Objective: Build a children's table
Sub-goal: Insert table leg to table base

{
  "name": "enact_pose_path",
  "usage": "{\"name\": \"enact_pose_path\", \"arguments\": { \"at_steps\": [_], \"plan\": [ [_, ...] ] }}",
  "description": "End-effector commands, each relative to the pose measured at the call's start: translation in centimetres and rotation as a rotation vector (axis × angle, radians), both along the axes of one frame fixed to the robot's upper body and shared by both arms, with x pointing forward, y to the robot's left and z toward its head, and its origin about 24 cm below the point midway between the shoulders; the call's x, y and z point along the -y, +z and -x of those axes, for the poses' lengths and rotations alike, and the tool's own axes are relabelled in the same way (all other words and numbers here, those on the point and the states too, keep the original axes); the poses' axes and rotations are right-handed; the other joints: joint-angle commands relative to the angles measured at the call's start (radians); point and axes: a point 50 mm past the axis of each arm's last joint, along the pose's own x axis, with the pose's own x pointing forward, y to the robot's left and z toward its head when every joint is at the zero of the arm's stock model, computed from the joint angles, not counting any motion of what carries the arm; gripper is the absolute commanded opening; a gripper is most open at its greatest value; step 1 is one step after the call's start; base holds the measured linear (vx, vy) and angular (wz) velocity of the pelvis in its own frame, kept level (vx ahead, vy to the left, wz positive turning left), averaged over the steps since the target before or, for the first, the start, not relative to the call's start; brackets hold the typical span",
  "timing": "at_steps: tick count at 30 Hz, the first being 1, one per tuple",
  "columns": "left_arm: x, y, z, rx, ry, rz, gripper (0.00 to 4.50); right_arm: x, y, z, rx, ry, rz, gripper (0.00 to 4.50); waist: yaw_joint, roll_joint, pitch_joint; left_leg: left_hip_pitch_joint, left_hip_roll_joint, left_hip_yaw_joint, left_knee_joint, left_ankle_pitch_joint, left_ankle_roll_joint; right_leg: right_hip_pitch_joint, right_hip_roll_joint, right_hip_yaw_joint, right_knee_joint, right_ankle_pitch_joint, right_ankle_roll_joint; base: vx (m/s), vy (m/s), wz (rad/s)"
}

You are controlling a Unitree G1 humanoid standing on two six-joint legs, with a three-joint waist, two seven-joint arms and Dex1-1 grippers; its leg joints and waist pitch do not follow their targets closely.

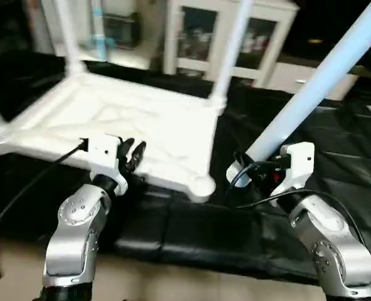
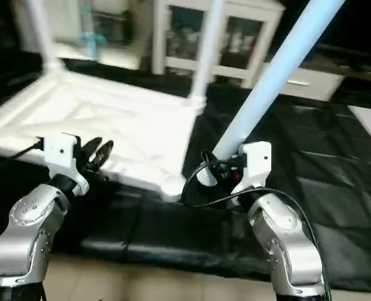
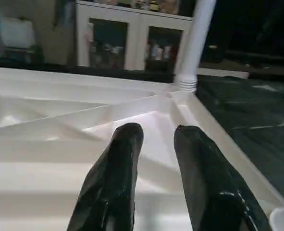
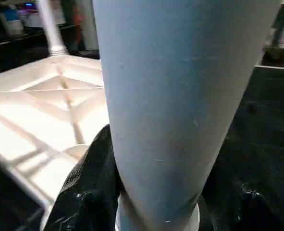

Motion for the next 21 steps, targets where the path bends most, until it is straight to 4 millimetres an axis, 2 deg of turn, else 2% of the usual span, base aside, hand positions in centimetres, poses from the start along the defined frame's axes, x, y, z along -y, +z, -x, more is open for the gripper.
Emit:
{"name": "enact_pose_path", "arguments": {
  "at_steps": [1,2,3,4,5,6,7,8,9,10,11,12,13,14,15,16,17,18,19,20,21],
  "plan": [
    [0.32,0.35,0.04,0.006,0.0,0.003,1.49,0.27,0.18,-0.24,0.003,-0.005,0.012,1.85,0.006,0.005,-0.055,-0.009,0.027,-0.009,-0.093,-0.43,0.026,0.045,-0.058,0.043,-0.097,-0.543,-0.096,0.0,0.0,0.0],
    [0.38,0.36,0.03,0.005,-0.001,0.005,1.49,0.24,0.17,-0.26,0.003,-0.003,0.012,1.85,0.01,0.005,-0.059,-0.01,0.027,-0.006,-0.093,-0.378,0.039,0.048,-0.056,0.044,-0.093,-0.505,-0.108,0.103,0.008,-0.05],
    [0.48,0.44,0.07,0.007,-0.002,0.004,1.49,0.2,0.16,-0.27,0.003,0.0,0.013,1.85,0.011,0.011,-0.066,0.006,0.03,-0.004,-0.093,-0.297,0.066,0.043,-0.045,0.039,-0.078,-0.39,-0.147,0.133,-0.002,0.03],
    [0.53,0.5,0.1,0.008,-0.001,0.005,1.49,0.14,0.14,-0.28,0.002,0.004,0.014,1.85,0.009,0.012,-0.071,0.014,0.032,-0.006,-0.093,-0.261,0.082,0.042,-0.036,0.035,-0.067,-0.322,-0.167,0.242,-0.005,0.06],
    [0.51,0.53,0.12,0.009,0.004,0.001,1.49,0.09,0.12,-0.27,0.002,0.01,0.016,1.85,0.005,0.016,-0.076,0.043,0.036,-0.014,-0.092,-0.185,0.127,0.029,-0.021,0.025,-0.04,-0.179,-0.204,0.185,-0.006,0.06],
    [0.5,0.54,0.13,0.008,0.007,0.0,1.49,0.07,0.12,-0.27,0.001,0.011,0.017,1.85,-0.001,0.013,-0.079,0.051,0.031,-0.023,-0.084,-0.094,0.186,0.029,-0.013,0.02,-0.021,-0.074,-0.22,0.197,-0.008,0.05],
    [0.48,0.55,0.14,0.007,0.009,-0.001,1.49,0.05,0.12,-0.28,0.001,0.012,0.017,1.85,0.005,0.006,-0.083,0.055,0.016,-0.018,-0.063,0.006,0.257,0.031,-0.013,0.027,-0.008,0.024,-0.23,0.179,-0.016,0.06],
    [0.46,0.53,0.16,0.005,0.009,-0.002,1.49,0.05,0.11,-0.28,0.0,0.013,0.017,1.85,0.009,0.004,-0.087,0.047,0.006,-0.016,-0.055,0.055,0.29,0.041,-0.013,0.03,-0.002,0.062,-0.232,0.179,-0.016,0.06],
    [0.42,0.52,0.21,0.002,0.01,-0.009,1.49,0.03,0.08,-0.26,-0.001,0.014,0.017,1.85,0.02,-0.004,-0.093,0.019,-0.025,-0.006,-0.032,0.137,0.33,0.073,-0.01,0.045,0.004,0.141,-0.226,0.177,-0.014,0.11],
    [0.41,0.52,0.24,0.001,0.01,-0.011,1.49,0.03,0.07,-0.26,-0.001,0.014,0.017,1.85,0.026,-0.002,-0.099,0.02,-0.035,-0.015,-0.02,0.236,0.345,0.077,0.008,0.046,0.024,0.228,-0.218,0.175,-0.026,0.12],
    [0.39,0.51,0.28,-0.001,0.011,-0.016,1.49,0.02,0.04,-0.24,-0.002,0.014,0.017,1.85,0.024,-0.001,-0.102,0.032,-0.037,-0.026,-0.014,0.301,0.356,0.072,0.023,0.041,0.037,0.271,-0.204,0.175,-0.026,0.12],
    [0.4,0.55,0.35,0.006,0.007,-0.018,1.49,-0.01,0.01,-0.23,-0.003,0.014,0.016,1.85,0.012,0.005,-0.104,0.097,-0.017,-0.072,-0.004,0.461,0.402,0.013,0.047,0.031,0.078,0.308,-0.149,0.155,-0.063,0.1],
    [0.48,0.49,0.44,0.0,-0.004,-0.018,1.49,-0.03,-0.05,-0.22,-0.004,0.012,0.015,1.85,-0.027,0.003,-0.116,0.204,0.049,-0.162,0.016,0.718,0.512,-0.116,0.023,0.03,0.127,0.193,-0.078,0.113,-0.103,-0.16],
    [0.48,0.48,0.45,-0.001,-0.004,-0.018,1.49,-0.03,-0.06,-0.21,-0.004,0.012,0.015,1.85,-0.039,0.002,-0.112,0.227,0.084,-0.205,0.018,0.86,0.562,-0.172,-0.013,0.044,0.139,0.099,-0.043,0.113,-0.103,-0.16],
    [0.52,0.47,0.47,0.0,-0.011,-0.029,1.49,-0.06,-0.09,-0.22,-0.005,0.011,0.013,1.85,-0.046,-0.016,-0.119,0.177,0.025,-0.218,0.062,1.038,0.508,-0.166,-0.064,0.099,0.121,0.197,-0.005,0.039,-0.128,-0.49],
    [0.55,0.46,0.48,-0.001,-0.016,-0.037,1.49,-0.09,-0.12,-0.21,-0.006,0.009,0.011,1.85,-0.025,-0.05,-0.114,0.032,-0.087,-0.15,0.099,0.91,0.387,-0.043,-0.06,0.144,0.109,0.452,0.022,-0.002,-0.069,-0.13],
    [0.58,0.41,0.5,-0.004,-0.02,-0.036,1.49,-0.15,-0.18,-0.18,-0.007,0.008,0.01,1.85,0.03,-0.097,-0.121,-0.145,-0.136,-0.083,0.125,0.308,0.237,0.151,-0.075,0.218,0.107,1.186,0.043,-0.002,-0.069,-0.13],
    [0.58,0.39,0.5,-0.005,-0.02,-0.036,1.49,-0.16,-0.19,-0.17,-0.007,0.007,0.01,1.85,0.056,-0.071,-0.1,-0.134,-0.088,-0.073,0.085,0.16,0.111,0.094,-0.078,0.181,0.152,1.707,-0.023,-0.024,0.033,0.2],
    [0.58,0.29,0.52,-0.013,-0.026,-0.037,1.49,-0.18,-0.24,-0.11,-0.008,0.004,0.007,1.85,0.051,-0.057,-0.098,-0.124,-0.094,-0.054,0.034,0.248,0.051,0.089,0.012,0.13,0.163,1.642,-0.04,-0.106,0.071,-0.06],
    [0.58,0.27,0.53,-0.014,-0.029,-0.039,1.49,-0.18,-0.25,-0.08,-0.009,0.003,0.007,1.85,0.055,-0.029,-0.094,-0.117,-0.09,-0.052,0.018,0.304,0.025,0.085,0.037,0.117,0.158,1.517,-0.029,-0.106,0.071,-0.06],
    [0.57,0.24,0.54,-0.017,-0.031,-0.042,1.49,-0.16,-0.27,-0.01,-0.01,0.0,0.004,1.85,0.048,-0.004,-0.093,-0.089,-0.046,-0.062,0.024,0.353,0.019,0.05,0.036,0.109,0.145,1.26,-0.008,-0.105,0.038,-0.12]
  ]
}}
